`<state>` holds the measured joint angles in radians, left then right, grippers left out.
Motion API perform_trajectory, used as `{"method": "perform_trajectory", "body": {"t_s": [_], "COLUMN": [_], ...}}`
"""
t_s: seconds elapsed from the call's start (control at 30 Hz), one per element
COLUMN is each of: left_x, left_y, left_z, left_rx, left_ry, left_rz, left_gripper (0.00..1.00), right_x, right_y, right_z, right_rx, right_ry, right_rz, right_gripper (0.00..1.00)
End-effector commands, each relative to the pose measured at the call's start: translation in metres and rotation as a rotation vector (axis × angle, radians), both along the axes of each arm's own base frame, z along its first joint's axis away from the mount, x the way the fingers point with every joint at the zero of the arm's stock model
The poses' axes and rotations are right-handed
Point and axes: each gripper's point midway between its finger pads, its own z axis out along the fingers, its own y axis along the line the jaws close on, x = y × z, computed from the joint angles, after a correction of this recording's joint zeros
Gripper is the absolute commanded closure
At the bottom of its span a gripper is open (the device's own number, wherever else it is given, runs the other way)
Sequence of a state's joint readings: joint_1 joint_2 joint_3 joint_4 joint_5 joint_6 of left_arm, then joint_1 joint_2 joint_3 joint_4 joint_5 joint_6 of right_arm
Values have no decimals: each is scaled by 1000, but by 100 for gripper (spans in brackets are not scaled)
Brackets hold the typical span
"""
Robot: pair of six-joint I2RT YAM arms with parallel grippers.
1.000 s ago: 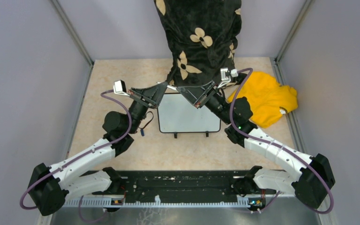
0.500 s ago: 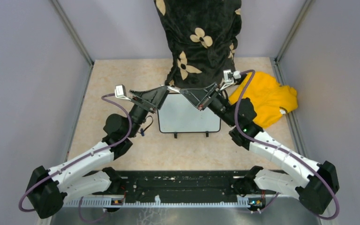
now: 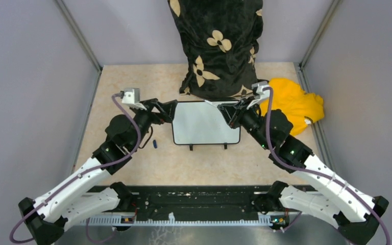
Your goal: Write a sentence on the whiteboard
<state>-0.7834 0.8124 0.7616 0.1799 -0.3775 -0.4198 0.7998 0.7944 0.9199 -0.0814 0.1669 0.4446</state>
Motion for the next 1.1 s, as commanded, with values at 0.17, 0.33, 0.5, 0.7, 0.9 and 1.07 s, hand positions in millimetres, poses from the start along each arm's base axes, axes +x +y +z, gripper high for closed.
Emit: {"method": "perform_trajectory", "body": {"t_s": [0.17, 0.33, 0.5, 0.7, 0.9, 1.07], "left_x": [35, 41, 43, 41, 60, 66], "left_y": [23, 17, 34, 41, 62, 60], "left_z": [-53, -58, -52, -33, -30, -43], "left_rx": [633, 616, 559, 483, 455, 284], "left_ry": [24, 12, 12, -73, -63, -8], "left_rz": [145, 146, 253, 296, 302, 142], "left_gripper": [1, 1, 1, 1, 1, 1], "right_x": [0, 1, -2, -12, -16, -17], "right_y": [15, 23, 31, 51, 70, 69], "right_z": [-16, -32, -39, -34, -39, -47], "right_rx": [-345, -330, -356, -412, -383, -359], "right_ry": [-95, -71, -79, -142, -152, -135], "right_rz": [-174, -192, -213, -293, -251, -248], "right_gripper": [100, 100, 100, 100, 100, 100]}}
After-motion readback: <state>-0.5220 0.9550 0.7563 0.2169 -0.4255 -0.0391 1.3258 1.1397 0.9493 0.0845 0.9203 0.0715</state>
